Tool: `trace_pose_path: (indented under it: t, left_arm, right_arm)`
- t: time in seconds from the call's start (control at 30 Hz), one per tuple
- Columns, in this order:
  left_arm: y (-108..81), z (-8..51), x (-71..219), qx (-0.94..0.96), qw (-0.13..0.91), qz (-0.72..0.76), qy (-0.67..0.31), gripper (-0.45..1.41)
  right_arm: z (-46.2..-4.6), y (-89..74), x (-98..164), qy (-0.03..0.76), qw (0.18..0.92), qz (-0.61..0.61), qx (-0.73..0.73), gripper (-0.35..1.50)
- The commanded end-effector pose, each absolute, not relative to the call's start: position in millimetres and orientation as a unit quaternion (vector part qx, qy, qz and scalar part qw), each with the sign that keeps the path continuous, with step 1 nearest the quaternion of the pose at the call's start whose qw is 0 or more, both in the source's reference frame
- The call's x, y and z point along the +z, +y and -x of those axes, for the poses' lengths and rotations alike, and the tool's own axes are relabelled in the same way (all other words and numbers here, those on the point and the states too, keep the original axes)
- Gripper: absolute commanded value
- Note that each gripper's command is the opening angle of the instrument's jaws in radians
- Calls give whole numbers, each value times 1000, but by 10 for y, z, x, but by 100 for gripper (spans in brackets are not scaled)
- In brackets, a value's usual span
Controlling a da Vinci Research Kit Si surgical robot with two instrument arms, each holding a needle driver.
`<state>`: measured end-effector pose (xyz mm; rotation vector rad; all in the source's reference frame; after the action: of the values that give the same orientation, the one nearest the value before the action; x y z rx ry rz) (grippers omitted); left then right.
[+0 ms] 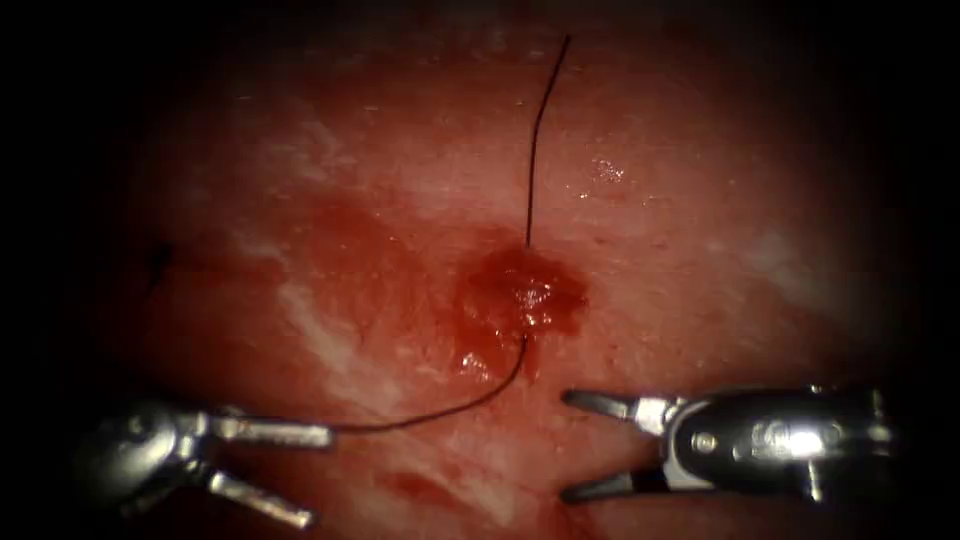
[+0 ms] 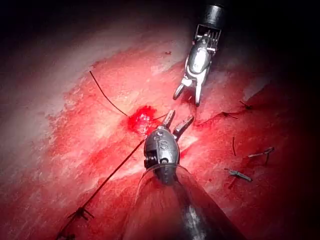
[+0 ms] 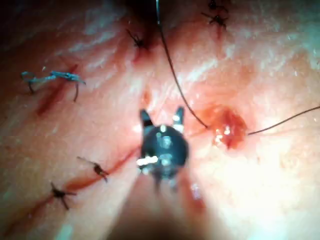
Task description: Wound Closure
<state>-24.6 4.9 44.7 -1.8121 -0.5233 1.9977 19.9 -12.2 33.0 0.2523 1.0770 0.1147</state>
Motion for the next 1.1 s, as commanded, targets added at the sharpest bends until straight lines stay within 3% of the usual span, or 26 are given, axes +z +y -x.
trace_pose_path:
  t: [0.03, 0.53, 0.8, 1.0, 1.1]
  left_arm:
    - [44, 249, 453, 720, 191, 640, -190, 4]
    - [51, 227, 459, 784, 201, 560, -179, -1]
    - [48, 203, 472, 816, 204, 511, -174, 7]
    - [54, 210, 442, 740, 201, 610, -202, 9]
    - [62, 217, 430, 699, 214, 650, -207, 19]
  right_arm:
    - [-202, -130, 335, 511, 849, -122, 54, 119]
    - [-202, -132, 335, 512, 849, -121, 54, 119]
    - [-202, -132, 335, 512, 849, -120, 54, 119]
    - [-202, -133, 336, 512, 849, -120, 54, 119]
    - [-202, -134, 338, 512, 849, -119, 54, 119]
